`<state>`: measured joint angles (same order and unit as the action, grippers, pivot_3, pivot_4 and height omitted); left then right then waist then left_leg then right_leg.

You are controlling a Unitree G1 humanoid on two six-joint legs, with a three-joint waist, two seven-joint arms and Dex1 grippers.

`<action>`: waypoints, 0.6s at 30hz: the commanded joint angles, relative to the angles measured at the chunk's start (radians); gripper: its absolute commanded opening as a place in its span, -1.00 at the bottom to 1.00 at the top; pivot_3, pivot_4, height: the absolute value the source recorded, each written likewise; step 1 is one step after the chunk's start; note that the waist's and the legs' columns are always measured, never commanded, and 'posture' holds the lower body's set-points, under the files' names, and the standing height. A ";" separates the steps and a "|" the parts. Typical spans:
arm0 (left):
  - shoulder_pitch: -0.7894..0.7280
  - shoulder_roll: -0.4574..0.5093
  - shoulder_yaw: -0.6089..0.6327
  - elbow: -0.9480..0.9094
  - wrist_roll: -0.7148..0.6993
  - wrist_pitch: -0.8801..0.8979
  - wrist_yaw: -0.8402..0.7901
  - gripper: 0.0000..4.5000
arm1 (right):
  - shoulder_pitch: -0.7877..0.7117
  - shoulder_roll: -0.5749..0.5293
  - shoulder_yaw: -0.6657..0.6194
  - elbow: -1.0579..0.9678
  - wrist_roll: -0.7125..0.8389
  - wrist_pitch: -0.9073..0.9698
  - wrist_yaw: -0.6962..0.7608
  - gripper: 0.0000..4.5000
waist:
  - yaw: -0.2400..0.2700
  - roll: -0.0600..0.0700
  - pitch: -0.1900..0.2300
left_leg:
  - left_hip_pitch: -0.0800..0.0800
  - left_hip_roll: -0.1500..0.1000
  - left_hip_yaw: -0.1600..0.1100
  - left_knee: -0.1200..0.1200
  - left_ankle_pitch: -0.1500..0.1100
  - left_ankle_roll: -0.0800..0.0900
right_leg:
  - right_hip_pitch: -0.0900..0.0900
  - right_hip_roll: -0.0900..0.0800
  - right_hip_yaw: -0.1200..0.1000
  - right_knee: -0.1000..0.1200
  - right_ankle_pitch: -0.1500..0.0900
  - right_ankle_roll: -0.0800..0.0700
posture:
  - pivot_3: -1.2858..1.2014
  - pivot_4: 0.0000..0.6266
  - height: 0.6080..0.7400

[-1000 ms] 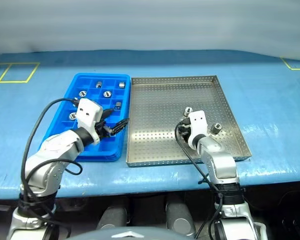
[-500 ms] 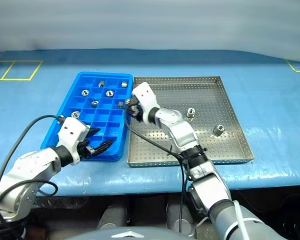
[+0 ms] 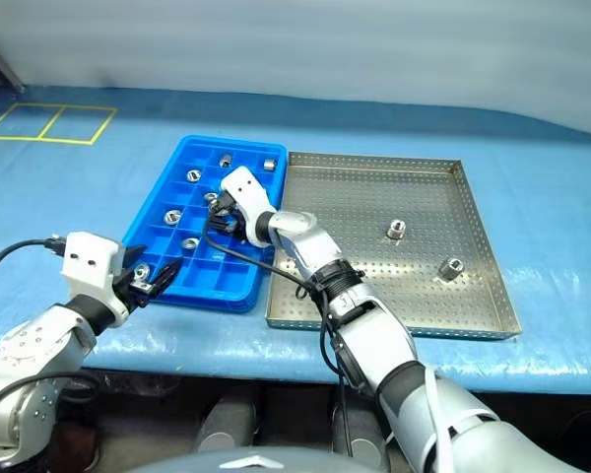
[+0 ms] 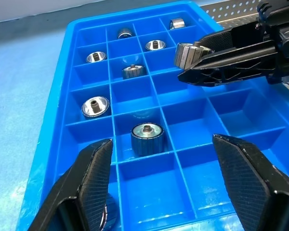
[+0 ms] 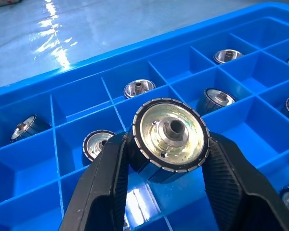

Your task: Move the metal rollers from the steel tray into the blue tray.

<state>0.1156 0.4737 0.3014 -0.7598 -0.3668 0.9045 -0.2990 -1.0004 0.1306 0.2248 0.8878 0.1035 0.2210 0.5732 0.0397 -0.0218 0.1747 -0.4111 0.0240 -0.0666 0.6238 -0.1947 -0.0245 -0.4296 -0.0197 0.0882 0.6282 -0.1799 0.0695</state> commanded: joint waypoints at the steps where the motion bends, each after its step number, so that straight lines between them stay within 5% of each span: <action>1: -0.011 -0.001 -0.007 -0.054 -0.004 -0.009 0.013 0.61 | -0.048 0.019 -0.038 0.040 -0.019 -0.081 -0.048 0.42 | 0.003 0.000 0.000 | 0.000 0.000 -0.001 0.000 0.000 0.000 | 0.000 0.000 -0.001 0.000 0.000 -0.001 | 0.29 -0.52 1.00; 3: -0.020 0.001 -0.023 -0.047 -0.007 -0.005 0.015 0.61 | -0.043 0.013 -0.041 0.032 -0.033 -0.118 -0.064 0.69 | 0.005 0.000 0.000 | 0.000 0.000 -0.002 -0.001 0.000 0.000 | 0.000 -0.001 -0.003 0.000 -0.001 -0.001 | 0.28 -0.52 1.00; 9: -0.084 -0.017 -0.095 -0.015 -0.028 -0.014 0.007 0.61 | 0.095 -0.086 -0.095 -0.310 -0.059 -0.042 -0.184 0.69 | 0.012 0.000 0.000 | -0.001 0.000 -0.008 -0.003 0.000 -0.001 | 0.000 -0.001 -0.009 0.000 -0.002 -0.004 | 0.24 -0.52 1.00; 14: -0.153 -0.079 -0.178 0.039 -0.045 -0.048 -0.005 0.61 | 0.286 -0.199 -0.250 -0.604 -0.155 0.185 -0.520 0.69 | 0.021 0.000 0.000 | -0.003 -0.002 -0.011 -0.003 0.002 -0.005 | 0.001 -0.005 -0.015 -0.001 -0.003 -0.005 | 0.17 -0.52 1.00; 18: -0.240 -0.111 -0.240 0.117 -0.047 -0.082 -0.032 0.61 | 0.416 -0.249 -0.329 -0.736 -0.194 0.307 -0.635 0.69 | -0.001 0.001 0.000 | -0.003 -0.003 -0.011 -0.002 0.002 -0.006 | 0.002 -0.006 -0.015 0.000 -0.003 -0.005 | 0.11 -0.52 1.00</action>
<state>-0.0928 0.3711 0.0792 -0.6483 -0.4043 0.8587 -0.3148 -0.5895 -0.1154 -0.0845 0.2305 -0.0757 0.4924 -0.0211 0.0390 -0.0213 0.1744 -0.4143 0.0214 -0.0776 0.6219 -0.1925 -0.0304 -0.4280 -0.0252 0.0737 0.6279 -0.1829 0.0646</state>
